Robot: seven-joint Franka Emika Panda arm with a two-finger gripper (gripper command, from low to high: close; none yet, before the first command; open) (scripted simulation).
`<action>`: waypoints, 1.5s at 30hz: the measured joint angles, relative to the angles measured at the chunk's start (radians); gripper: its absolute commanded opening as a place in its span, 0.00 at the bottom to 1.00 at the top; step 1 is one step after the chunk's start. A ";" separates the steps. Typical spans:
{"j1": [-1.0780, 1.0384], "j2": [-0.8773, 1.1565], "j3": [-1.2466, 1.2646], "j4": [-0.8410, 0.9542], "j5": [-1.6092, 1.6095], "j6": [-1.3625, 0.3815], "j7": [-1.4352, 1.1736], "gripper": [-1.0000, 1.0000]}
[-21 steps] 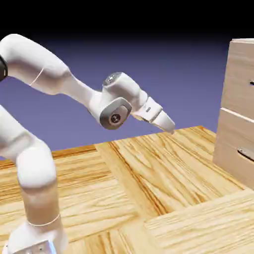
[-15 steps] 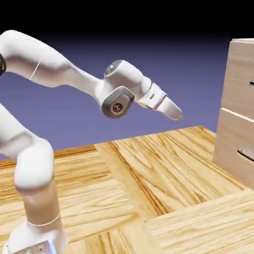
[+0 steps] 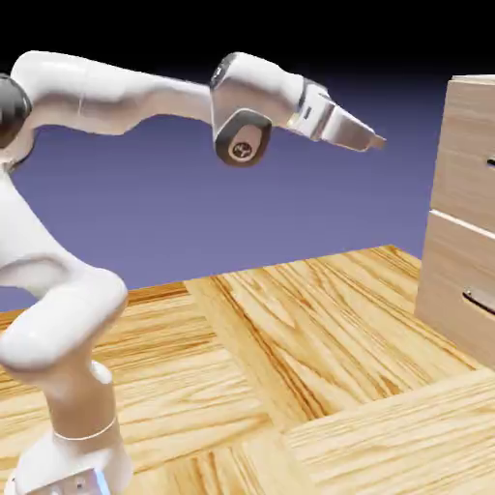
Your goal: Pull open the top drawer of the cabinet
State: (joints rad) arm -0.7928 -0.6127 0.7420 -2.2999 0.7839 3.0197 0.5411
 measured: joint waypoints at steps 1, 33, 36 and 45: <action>-0.036 -0.002 0.033 0.023 0.035 -0.001 -0.009 0.50; -1.196 -0.063 1.103 0.758 1.165 -0.026 -0.297 0.50; -1.305 -0.069 1.203 0.827 1.271 -0.028 -0.324 0.50; -1.631 -0.087 1.504 1.034 1.589 -0.035 -0.405 0.50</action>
State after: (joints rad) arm -2.4236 -0.6993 2.2456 -1.2662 2.3726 2.9845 0.1361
